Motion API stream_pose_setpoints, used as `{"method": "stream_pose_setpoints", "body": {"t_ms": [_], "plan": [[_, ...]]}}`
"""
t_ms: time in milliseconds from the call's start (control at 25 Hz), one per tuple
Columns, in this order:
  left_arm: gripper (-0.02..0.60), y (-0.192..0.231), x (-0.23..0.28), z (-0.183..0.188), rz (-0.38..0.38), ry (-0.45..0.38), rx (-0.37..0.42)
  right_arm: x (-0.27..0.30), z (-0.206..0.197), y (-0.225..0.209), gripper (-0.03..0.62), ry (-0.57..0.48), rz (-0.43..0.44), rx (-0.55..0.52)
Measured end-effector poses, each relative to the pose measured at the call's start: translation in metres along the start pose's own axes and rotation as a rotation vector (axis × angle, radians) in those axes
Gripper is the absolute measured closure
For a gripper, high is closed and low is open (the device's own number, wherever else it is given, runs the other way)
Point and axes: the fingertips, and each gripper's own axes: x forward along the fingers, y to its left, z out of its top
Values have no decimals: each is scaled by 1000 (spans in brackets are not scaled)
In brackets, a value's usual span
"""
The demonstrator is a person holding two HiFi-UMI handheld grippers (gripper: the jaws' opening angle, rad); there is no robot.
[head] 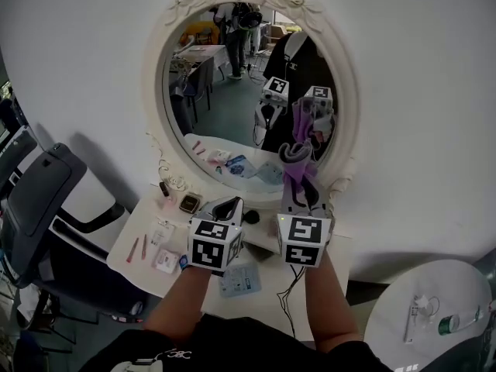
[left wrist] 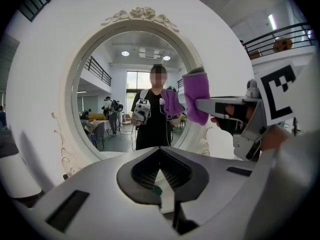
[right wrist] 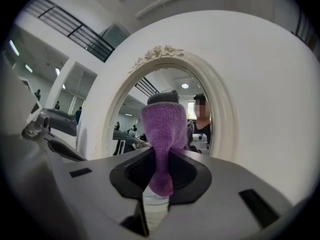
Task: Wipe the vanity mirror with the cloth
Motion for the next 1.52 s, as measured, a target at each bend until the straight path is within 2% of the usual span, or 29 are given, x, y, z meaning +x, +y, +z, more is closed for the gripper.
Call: {"method": "stream_pose_setpoints", "body": {"t_ms": [80, 160, 240, 400, 560, 680, 920, 1160, 1360, 1520], "plan": [[584, 7, 5, 6, -23, -12, -2, 10, 15, -4, 520, -6, -39, -102], [584, 15, 9, 12, -46, -23, -8, 20, 33, -9, 520, -11, -64, -157], [584, 21, 10, 17, -69, -35, -12, 27, 53, -14, 520, -19, -76, -138], [584, 28, 10, 24, -109, -57, -21, 34, 96, -32, 520, -80, -128, -31], [584, 39, 9, 27, -124, -69, -34, 35, 143, -53, 520, -134, -200, -14], [584, 46, 8, 28, -124, -76, -49, 43, 164, -67, 520, -124, -238, -5], [584, 57, 5, 23, -113, -77, -61, 64, 170, -72, 519, -101, -237, 6], [584, 76, -2, 17, -75, -69, -65, 73, 184, -63, 519, -122, -204, 35], [584, 89, -9, 13, -46, -57, -67, 88, 209, -43, 519, -115, -177, -42], [584, 97, -15, 11, -31, -56, -77, 100, 224, -18, 519, -79, -173, -158]]}}
